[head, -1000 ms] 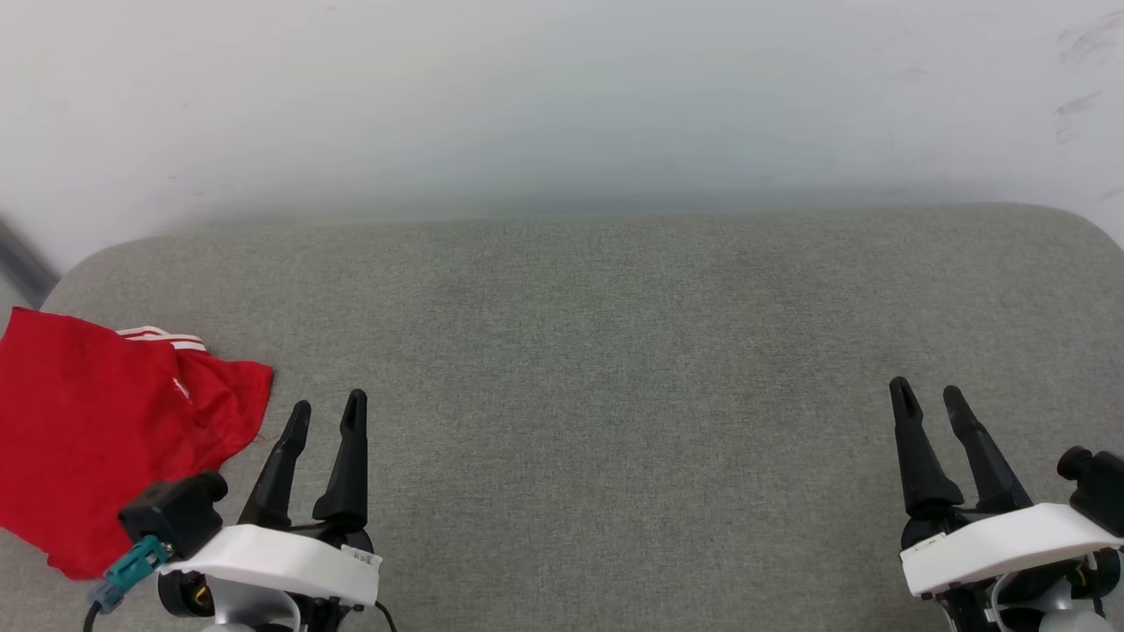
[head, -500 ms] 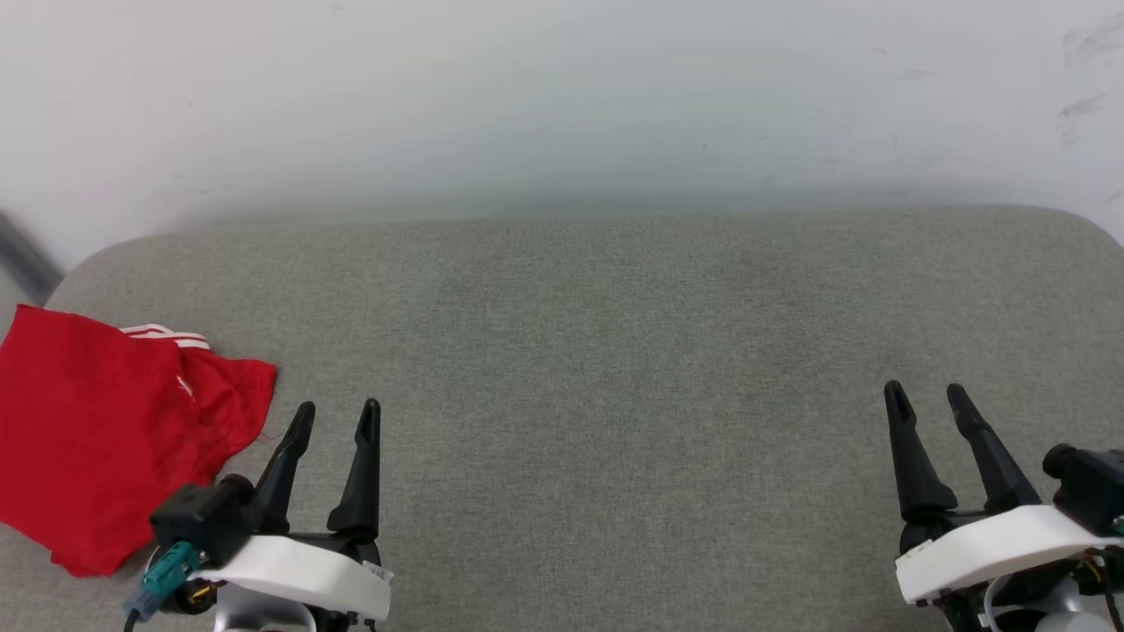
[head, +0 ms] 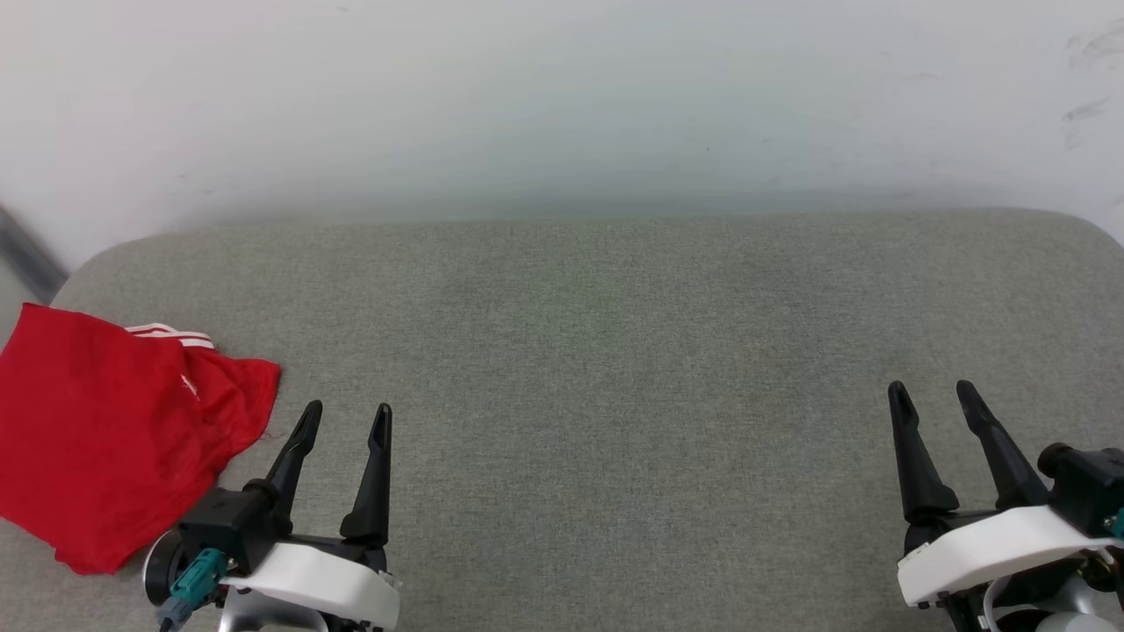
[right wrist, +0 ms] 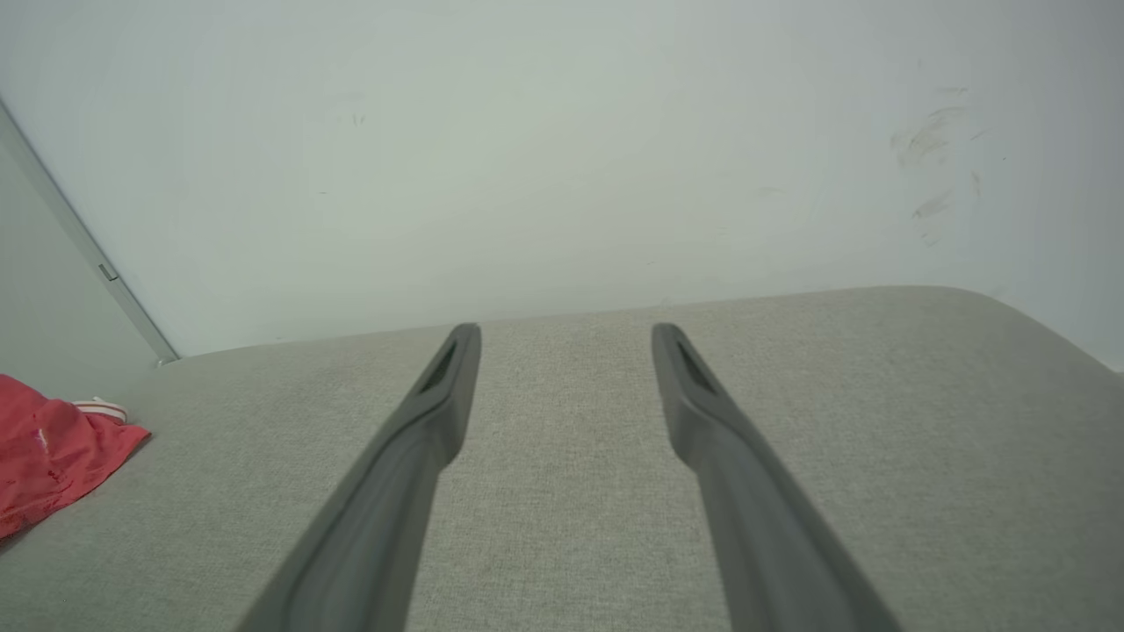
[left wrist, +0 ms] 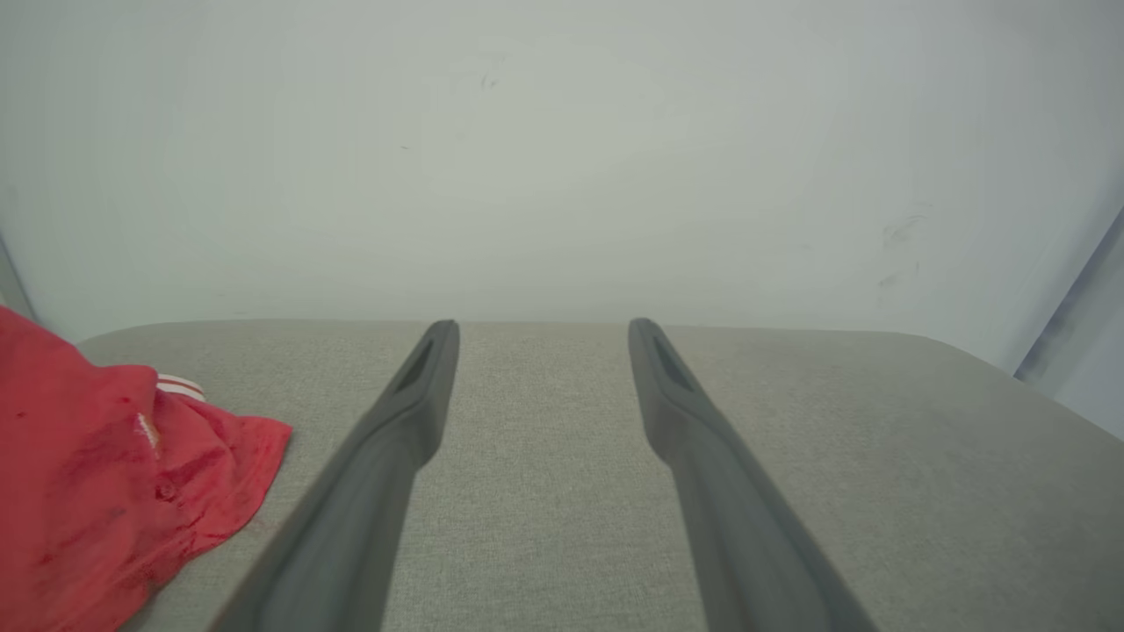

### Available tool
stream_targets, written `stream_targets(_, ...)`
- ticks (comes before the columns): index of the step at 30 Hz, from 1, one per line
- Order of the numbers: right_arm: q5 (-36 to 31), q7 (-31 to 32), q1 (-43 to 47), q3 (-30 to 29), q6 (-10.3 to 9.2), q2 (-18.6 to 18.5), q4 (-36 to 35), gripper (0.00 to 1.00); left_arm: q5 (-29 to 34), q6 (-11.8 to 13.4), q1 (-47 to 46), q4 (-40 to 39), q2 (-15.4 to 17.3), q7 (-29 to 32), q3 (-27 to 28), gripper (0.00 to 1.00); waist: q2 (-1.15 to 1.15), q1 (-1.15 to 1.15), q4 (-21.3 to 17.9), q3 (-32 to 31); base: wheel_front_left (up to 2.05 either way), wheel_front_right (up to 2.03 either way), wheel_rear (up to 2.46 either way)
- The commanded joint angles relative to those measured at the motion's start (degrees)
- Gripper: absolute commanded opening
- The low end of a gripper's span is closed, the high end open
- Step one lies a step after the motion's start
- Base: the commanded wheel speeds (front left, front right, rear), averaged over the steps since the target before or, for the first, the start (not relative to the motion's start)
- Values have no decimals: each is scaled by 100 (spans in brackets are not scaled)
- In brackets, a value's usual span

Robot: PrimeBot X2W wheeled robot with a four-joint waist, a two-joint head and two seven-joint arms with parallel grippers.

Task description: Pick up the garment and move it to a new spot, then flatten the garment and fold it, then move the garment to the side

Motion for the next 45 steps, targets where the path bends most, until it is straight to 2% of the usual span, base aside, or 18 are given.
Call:
stream_targets(1,-137,-28,19,-11,0,2,-57,100,150,8,20,-37,28,-65,-10,100,0,0,-3,7,0,0,0)
stream_targets(34,-1000,-237,123,-122,-1,4,-143,100,973,-134,60,279,-48,-404,-4,100,0,0,108,22,0,0,0)
stream_targets(39,-932,-247,112,-108,-1,5,-142,100,861,-153,-12,359,-68,-395,39,100,0,0,251,32,0,0,0)
stream_targets(45,-953,-190,118,-45,-1,5,-196,100,804,-155,-57,465,-100,-392,82,100,0,0,639,17,0,0,0)
